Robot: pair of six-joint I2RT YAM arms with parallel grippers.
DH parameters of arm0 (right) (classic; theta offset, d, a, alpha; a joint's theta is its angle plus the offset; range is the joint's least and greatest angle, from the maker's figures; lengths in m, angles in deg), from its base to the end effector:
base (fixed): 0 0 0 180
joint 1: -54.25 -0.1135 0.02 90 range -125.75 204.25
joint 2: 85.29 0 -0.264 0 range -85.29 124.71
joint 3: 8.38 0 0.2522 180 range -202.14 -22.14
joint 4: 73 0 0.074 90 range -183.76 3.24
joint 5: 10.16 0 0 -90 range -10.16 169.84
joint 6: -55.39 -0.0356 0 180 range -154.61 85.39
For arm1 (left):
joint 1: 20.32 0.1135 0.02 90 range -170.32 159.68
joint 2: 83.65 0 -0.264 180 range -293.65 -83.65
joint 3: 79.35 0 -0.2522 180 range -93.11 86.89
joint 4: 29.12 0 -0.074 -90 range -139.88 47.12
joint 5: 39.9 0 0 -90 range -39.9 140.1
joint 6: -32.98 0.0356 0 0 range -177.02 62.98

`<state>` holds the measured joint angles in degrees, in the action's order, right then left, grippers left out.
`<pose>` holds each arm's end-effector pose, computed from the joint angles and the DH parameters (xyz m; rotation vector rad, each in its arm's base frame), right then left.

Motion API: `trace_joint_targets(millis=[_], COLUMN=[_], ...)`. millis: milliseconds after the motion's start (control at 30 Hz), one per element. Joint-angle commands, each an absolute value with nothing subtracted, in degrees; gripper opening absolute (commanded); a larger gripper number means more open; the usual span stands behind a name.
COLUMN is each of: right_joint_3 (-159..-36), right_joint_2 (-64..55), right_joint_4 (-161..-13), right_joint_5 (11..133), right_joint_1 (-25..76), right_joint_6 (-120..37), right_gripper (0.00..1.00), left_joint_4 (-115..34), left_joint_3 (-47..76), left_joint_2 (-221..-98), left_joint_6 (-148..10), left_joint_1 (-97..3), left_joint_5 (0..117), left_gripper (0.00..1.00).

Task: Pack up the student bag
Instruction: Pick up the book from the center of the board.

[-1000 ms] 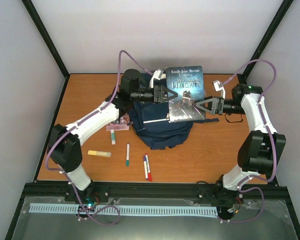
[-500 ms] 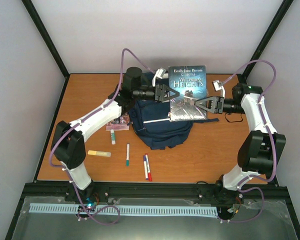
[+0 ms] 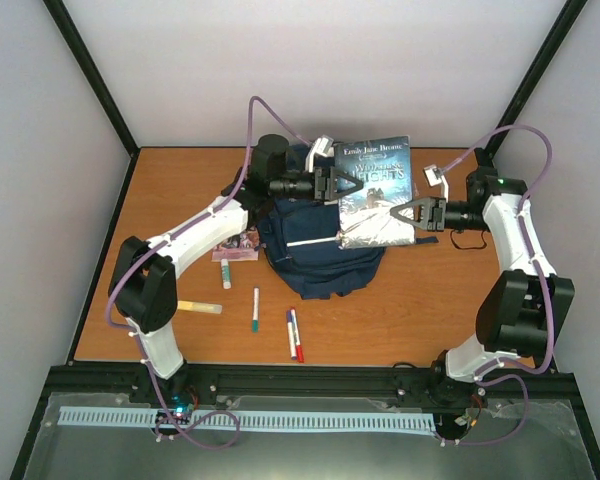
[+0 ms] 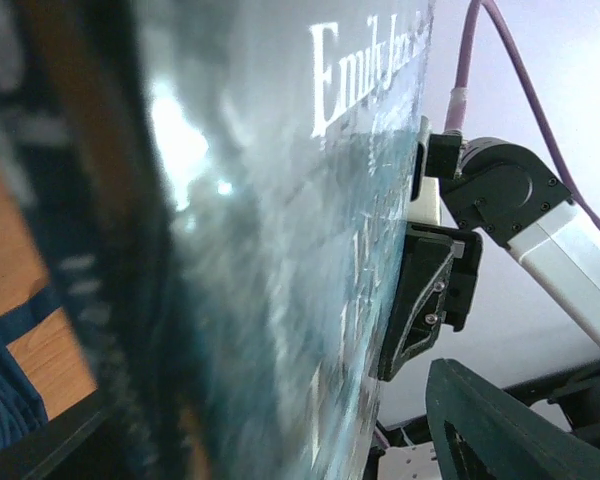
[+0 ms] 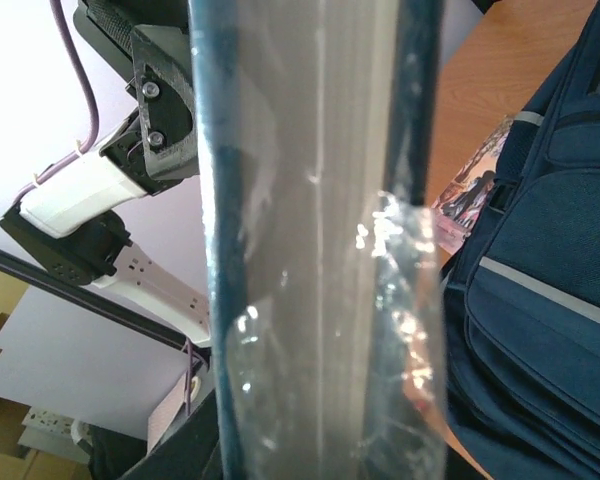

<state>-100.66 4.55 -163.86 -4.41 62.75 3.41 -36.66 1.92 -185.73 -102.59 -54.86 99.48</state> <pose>0.2756 -0.0054 0.3107 -0.5321 1.9221 1.6461 0.3327 -0.2618 0.3386 0.5416 1.9829 -1.6976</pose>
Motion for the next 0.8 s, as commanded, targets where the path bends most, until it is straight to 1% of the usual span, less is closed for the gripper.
trace_joint_targets(millis=[0,167,233,433,533,600,700,767], right_joint_3=[-101.37,-104.73,-104.26,-103.08,-102.95,-101.57,-97.79,-97.05], right_joint_2=[3.56,8.19,9.68,11.57,10.12,7.24,1.56,-1.37], right_joint_4=[-162.55,-172.82,-173.1,-172.92,-167.96,-159.42,-142.27,-139.21], right_joint_5=[-16.92,-14.15,-13.74,-11.25,-10.27,-8.46,-2.48,1.34], right_joint_1=[64.66,69.53,71.7,74.87,75.41,75.44,75.46,75.46], right_joint_6=[4.47,15.47,15.86,15.81,5.88,-5.99,-25.35,-28.84], right_gripper=[0.03,0.03,0.03,0.03,0.03,0.03,0.03,0.03], left_joint_4=[-39.56,-48.7,-54.43,-68.15,-73.46,-75.47,-78.45,-80.27], left_joint_3=[-0.66,-0.64,-1.41,-3.62,-3.94,-3.92,-4.6,-5.3], left_joint_2=[-185.13,-183.89,-183.8,-185.22,-185.18,-184.84,-184.79,-185.14], left_joint_6=[-98.37,-92.09,-88.65,-78.27,-74.41,-72.08,-69.28,-67.7], left_joint_1=[-54.37,-54.42,-54.41,-54.49,-55.36,-56.08,-57.39,-58.47], left_joint_5=[97.56,93.0,89.13,81.56,77.78,76.11,74.44,72.74], left_gripper=[0.74,0.77,0.77,0.7,0.7,0.7,0.7,0.7])
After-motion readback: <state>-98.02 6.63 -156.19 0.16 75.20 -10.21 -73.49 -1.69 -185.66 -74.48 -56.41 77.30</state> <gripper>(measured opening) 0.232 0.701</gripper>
